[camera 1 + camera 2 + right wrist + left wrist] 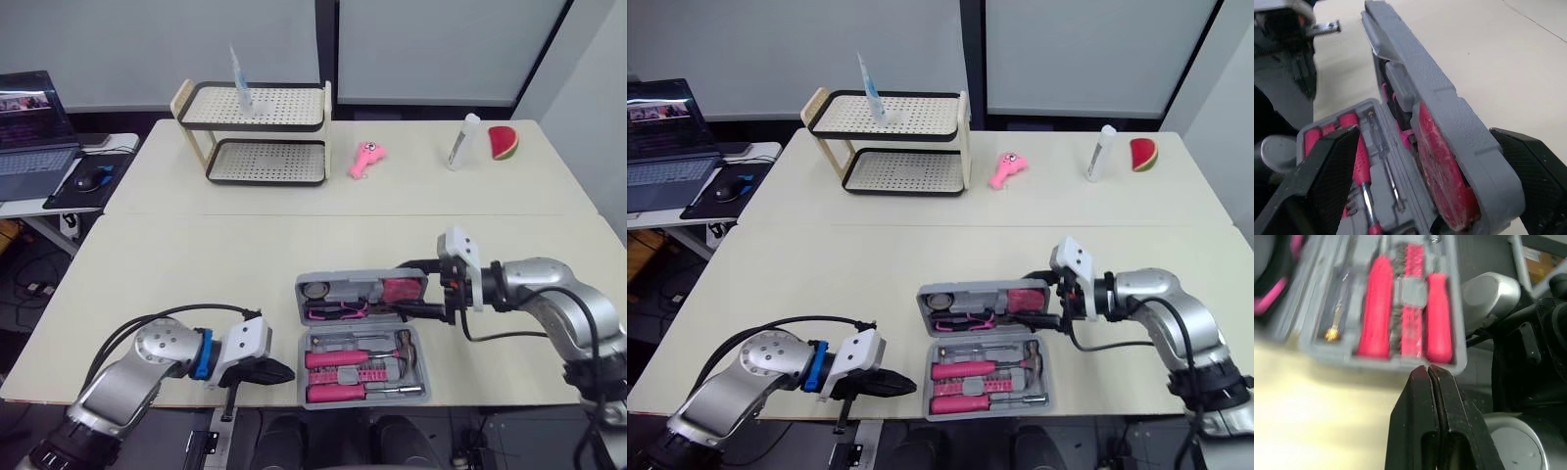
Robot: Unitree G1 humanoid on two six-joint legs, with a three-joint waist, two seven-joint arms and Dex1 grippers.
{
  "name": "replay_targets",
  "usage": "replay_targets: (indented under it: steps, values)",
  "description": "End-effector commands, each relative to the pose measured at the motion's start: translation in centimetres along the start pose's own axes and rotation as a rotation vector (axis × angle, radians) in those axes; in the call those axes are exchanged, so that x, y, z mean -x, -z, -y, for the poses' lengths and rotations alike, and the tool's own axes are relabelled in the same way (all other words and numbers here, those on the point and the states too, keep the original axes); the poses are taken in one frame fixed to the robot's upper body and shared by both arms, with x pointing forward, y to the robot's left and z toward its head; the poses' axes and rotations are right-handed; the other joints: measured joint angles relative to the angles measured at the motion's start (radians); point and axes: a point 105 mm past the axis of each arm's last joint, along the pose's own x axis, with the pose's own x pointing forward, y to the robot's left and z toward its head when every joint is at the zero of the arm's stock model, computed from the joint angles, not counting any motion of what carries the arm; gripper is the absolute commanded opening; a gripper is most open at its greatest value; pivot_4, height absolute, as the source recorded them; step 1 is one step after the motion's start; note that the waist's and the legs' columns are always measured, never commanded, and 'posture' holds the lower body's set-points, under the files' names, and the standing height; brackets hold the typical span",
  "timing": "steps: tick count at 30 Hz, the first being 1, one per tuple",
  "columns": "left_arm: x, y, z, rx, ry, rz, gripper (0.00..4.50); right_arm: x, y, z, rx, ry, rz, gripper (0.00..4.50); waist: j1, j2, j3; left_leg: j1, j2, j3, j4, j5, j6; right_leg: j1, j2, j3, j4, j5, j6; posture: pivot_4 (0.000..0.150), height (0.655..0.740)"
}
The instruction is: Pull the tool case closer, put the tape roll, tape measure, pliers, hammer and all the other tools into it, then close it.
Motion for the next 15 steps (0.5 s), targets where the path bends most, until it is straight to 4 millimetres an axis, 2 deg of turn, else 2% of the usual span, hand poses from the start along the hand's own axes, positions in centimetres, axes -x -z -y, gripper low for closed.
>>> replay_targets:
  steps: [1,8,12,15]
  values:
    - [1.4,1.0,-1.0,0.036,-0.100,-0.018,0.00,1.4,-0.9,-2.2,0.140,-0.035,-0.045,4.45,0.003,0.000,0.000,0.000,0.000,0.000,0.000,0.000,0.000,0.000,0.000,0.000,0.000,0.000,0.000,0.150,0.7290]
    - [2.0,1.6,-1.7,0.102,-0.207,-0.012,0.00,4.9,1.3,-4.4,0.166,-0.091,-0.272,4.45,0.007,-0.001,0.000,0.001,-0.001,0.000,0.001,0.000,0.000,0.003,-0.001,0.000,-0.002,0.000,0.000,0.150,0.7290]
    - [2.0,1.7,-2.2,0.108,-0.260,-0.012,0.00,7.4,2.9,-3.9,0.155,-0.070,-0.401,4.45,0.006,-0.001,0.000,0.001,0.000,0.000,0.000,0.000,0.000,0.004,-0.001,0.000,-0.003,0.000,0.000,0.150,0.7290]
    - [1.4,1.4,-2.2,0.104,-0.268,-0.007,0.00,7.5,4.1,-2.7,0.204,-0.017,-0.444,4.45,0.005,-0.001,0.000,0.002,0.000,0.000,0.000,0.000,0.000,0.005,-0.001,0.000,-0.003,0.000,0.000,0.150,0.7290]
